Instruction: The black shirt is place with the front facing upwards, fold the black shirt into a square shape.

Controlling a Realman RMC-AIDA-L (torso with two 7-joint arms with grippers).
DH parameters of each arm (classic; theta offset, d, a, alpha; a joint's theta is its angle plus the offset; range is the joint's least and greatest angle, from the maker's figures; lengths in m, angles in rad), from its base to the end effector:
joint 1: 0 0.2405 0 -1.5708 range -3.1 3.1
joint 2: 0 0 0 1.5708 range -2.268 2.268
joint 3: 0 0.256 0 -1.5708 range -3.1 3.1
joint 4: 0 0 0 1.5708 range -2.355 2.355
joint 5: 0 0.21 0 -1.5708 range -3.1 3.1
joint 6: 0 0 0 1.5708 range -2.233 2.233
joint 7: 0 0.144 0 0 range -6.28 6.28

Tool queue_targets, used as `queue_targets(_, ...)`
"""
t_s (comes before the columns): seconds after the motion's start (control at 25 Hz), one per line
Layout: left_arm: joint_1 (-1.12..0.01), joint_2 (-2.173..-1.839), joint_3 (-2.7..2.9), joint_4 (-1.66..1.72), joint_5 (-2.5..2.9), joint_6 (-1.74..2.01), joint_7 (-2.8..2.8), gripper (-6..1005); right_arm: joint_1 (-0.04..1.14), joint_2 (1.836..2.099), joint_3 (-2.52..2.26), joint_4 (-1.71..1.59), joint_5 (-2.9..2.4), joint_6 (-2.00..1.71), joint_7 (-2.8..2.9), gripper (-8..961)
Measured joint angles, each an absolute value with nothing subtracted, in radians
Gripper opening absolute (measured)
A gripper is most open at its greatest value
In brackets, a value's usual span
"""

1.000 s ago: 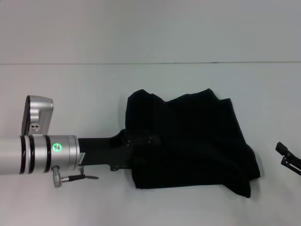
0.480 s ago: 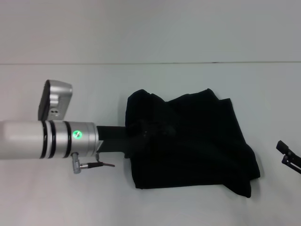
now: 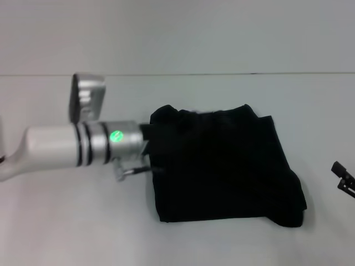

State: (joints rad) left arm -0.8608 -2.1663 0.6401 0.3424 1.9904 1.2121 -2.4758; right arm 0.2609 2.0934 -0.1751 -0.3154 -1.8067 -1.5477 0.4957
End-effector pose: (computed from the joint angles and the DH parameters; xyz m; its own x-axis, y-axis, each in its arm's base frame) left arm -0.1730 0.3856 -0.0883 -0.1109 0.9389 0.3259 0.9004 -0.0439 0.4329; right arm 0.3602 0.2450 0.0143 0.7932 0.0491 -0.6069 -0.5039 -0.5068 -0.6995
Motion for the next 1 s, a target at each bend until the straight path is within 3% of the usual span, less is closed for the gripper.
queue_targets(0.32,-0.979,-2.177,0.636,0.236,1.785,1.102,-2.23,741,0.255,2.092,-0.141,-0.316,-1.807,-1.566,0.5,930)
queue_targets(0.52,-0.979,-2.177,0.635,0.18,1.663,1.086,-2.097,741,0.251,2.092,-0.113,-0.312,-1.807,-1.573,0.501,928)
queue_targets(0.84,-0.888,-2.173,0.641,0.186,1.646,1.206,-2.009,746,0.261,2.094,-0.116,-0.307,-1.816,-1.614,0.503,925)
queue_targets(1.0,-0.779,-2.17,0.644,0.241,1.649,1.366,-1.898,754,0.285,2.092,-0.163,-0.312,-1.818,-1.634,0.57,924)
